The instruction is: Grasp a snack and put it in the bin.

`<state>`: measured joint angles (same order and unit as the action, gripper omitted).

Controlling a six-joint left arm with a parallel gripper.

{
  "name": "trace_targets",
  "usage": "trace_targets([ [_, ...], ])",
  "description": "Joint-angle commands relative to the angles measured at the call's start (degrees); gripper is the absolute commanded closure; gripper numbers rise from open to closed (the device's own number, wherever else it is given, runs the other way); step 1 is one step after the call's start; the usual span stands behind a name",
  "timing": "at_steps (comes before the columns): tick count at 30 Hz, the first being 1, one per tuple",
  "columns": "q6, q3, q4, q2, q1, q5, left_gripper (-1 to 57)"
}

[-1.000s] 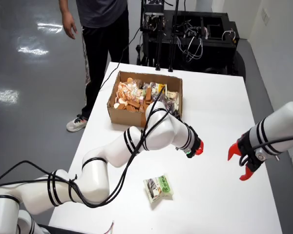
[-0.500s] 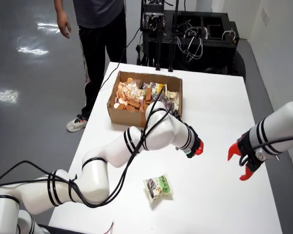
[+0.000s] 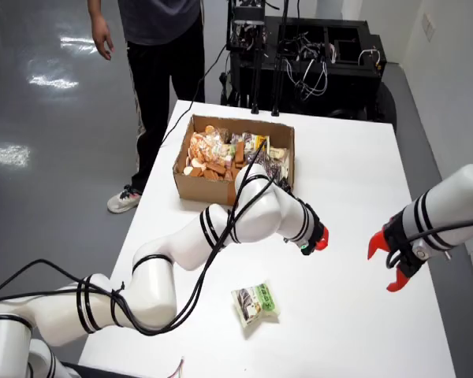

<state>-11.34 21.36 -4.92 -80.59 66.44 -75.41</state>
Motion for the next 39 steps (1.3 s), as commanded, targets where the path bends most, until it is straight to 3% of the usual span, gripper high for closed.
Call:
trace_targets([
  [1, 0.0, 0.0, 0.0, 0.0, 0.0, 0.0, 56.3],
  [15, 1.08, 0.01, 0.0, 0.0, -0.61, -0.08, 56.5],
  [31, -28.19, -1.2, -0.51, 0.47, -2.11, -0.44, 55.6],
  [39, -39.86, -18.01, -0.57, 8.55, -3.05, -0.73, 48.2],
])
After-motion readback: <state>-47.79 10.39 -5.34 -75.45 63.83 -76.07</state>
